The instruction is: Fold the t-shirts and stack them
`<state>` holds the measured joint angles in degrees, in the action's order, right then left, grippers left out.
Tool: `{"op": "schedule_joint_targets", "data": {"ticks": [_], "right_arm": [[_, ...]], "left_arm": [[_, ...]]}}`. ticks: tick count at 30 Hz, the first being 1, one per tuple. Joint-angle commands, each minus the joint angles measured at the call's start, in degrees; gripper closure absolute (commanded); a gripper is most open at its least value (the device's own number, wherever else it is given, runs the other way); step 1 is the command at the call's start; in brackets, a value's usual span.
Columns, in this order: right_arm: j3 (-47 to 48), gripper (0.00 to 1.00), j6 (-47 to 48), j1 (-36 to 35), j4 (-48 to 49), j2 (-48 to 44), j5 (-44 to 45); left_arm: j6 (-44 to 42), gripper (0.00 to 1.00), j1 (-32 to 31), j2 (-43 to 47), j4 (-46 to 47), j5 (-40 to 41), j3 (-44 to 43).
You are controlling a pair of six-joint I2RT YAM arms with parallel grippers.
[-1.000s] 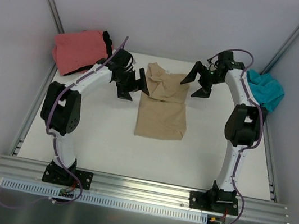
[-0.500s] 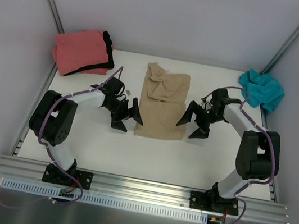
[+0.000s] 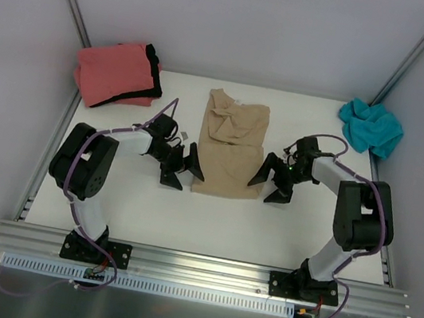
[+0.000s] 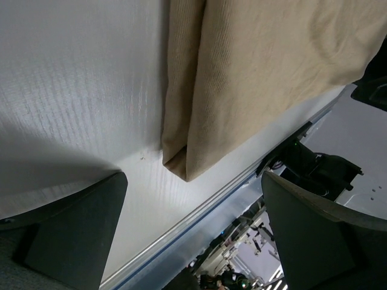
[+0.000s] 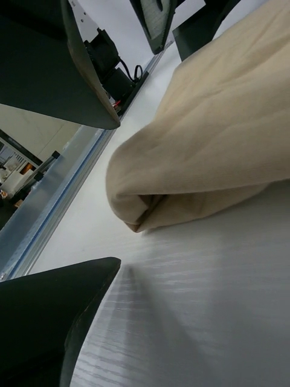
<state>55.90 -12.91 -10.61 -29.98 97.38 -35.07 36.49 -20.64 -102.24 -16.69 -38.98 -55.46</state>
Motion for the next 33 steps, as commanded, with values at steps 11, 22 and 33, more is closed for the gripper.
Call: {"op": "schedule_joint_targets", "data": {"ticks": [11, 22, 33], "right_arm": [[-0.8, 0.39, -5.7, -2.6, 9.9, 5.6, -2.5], [-1.8, 0.96, -8.5, -4.4, 12.4, 3.6, -4.2], [-7.3, 0.97, -5.5, -6.4, 2.7, -7.3, -5.4]], "left_arm": [[-0.5, 0.43, -1.6, -4.6, 4.0, 1.9, -1.1], [-0.3, 1.0, -3.4, -4.6, 2.9, 1.7, -3.6], [-2.0, 1.0, -3.4, 8.7, -5.6, 0.7, 3.7]]}}
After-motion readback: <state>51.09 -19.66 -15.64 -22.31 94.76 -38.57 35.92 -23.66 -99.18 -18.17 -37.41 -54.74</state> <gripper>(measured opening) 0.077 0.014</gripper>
